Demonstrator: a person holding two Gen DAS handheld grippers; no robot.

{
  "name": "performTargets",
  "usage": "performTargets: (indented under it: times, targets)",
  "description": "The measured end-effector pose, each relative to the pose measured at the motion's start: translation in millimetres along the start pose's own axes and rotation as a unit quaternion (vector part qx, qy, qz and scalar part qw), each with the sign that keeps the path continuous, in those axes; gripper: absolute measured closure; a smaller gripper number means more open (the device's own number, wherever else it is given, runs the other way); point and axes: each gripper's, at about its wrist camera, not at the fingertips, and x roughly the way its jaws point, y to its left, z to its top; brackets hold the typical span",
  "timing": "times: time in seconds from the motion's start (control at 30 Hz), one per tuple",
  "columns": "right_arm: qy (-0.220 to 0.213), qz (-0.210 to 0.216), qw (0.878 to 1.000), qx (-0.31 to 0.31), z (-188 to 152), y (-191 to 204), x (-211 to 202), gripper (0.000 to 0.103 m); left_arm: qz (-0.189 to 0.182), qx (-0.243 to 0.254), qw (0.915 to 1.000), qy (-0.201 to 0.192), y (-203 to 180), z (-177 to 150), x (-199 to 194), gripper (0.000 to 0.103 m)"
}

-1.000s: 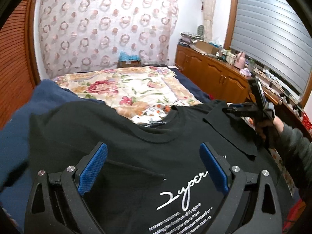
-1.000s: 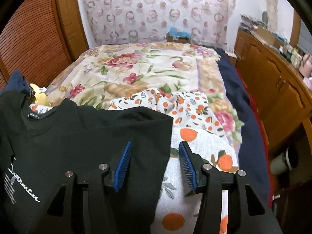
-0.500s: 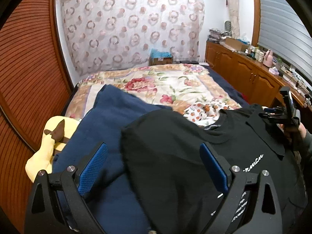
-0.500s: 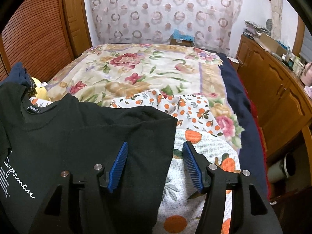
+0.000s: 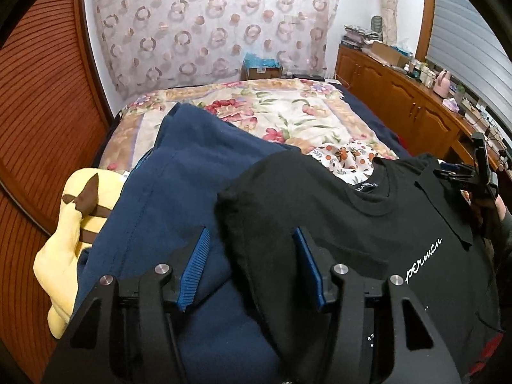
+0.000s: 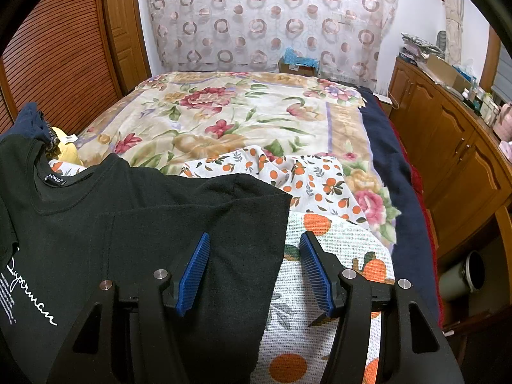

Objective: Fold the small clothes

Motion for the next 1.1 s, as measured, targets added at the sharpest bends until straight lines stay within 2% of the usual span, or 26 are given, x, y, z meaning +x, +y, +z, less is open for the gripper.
performTargets:
  times: [0.07,0.13,0.2,0.3,0.4,0.5,0.7,0.83,0.9,1.0,1.07,1.1]
  targets:
    - [0.0,0.0,1.0,0.0,0,0,0,0.042,-0.015,0.004,0.9999,-0.002,-3,2,-1,0.069]
    - [0.0,0.0,1.0,0.0,0,0,0,0.042,-0.025,0.01,0.9996,-0.008,-4,2,-4,0.093]
    - [0.0,0.0,1.0,0.0,0,0,0,0.042,-0.024,0.016,0.9992,-0.028,-8,3,-13,0.095]
    - [0.0,0.0,1.0,0.0,0,0,0,0.042,-0.008,0.003,0.996,-0.089,-7,9,-43,0.096]
    - [0.0,0.0,1.0,0.0,0,0,0,0.042,0.005,-0.001,0.9938,-0.111,-3,13,-56,0.096]
    - [0.0,0.0,1.0,0.0,0,0,0,0.042,0.015,0.001,0.9944,-0.104,0,17,-52,0.096]
    - [0.003,0.006,1.0,-0.012,2,0,1,0.042,-0.007,0.003,0.9958,-0.091,-7,9,-47,0.096]
    - [0.023,0.014,1.0,-0.014,12,-1,5,0.045,-0.019,0.007,0.9956,-0.092,-17,2,-48,0.096]
    - [0.025,0.016,0.999,-0.02,16,2,6,0.049,-0.026,0.006,0.9953,-0.093,-20,-1,-49,0.096]
    - [0.025,0.022,0.999,-0.027,18,7,6,0.065,-0.035,0.008,0.9948,-0.095,-26,-6,-51,0.096]
    - [0.023,0.036,0.998,-0.035,16,12,2,0.094,-0.039,0.009,0.9943,-0.098,-31,-10,-56,0.096]
    - [0.017,0.031,0.999,-0.039,14,14,-2,0.094,-0.042,0.01,0.9941,-0.1,-33,-12,-58,0.096]
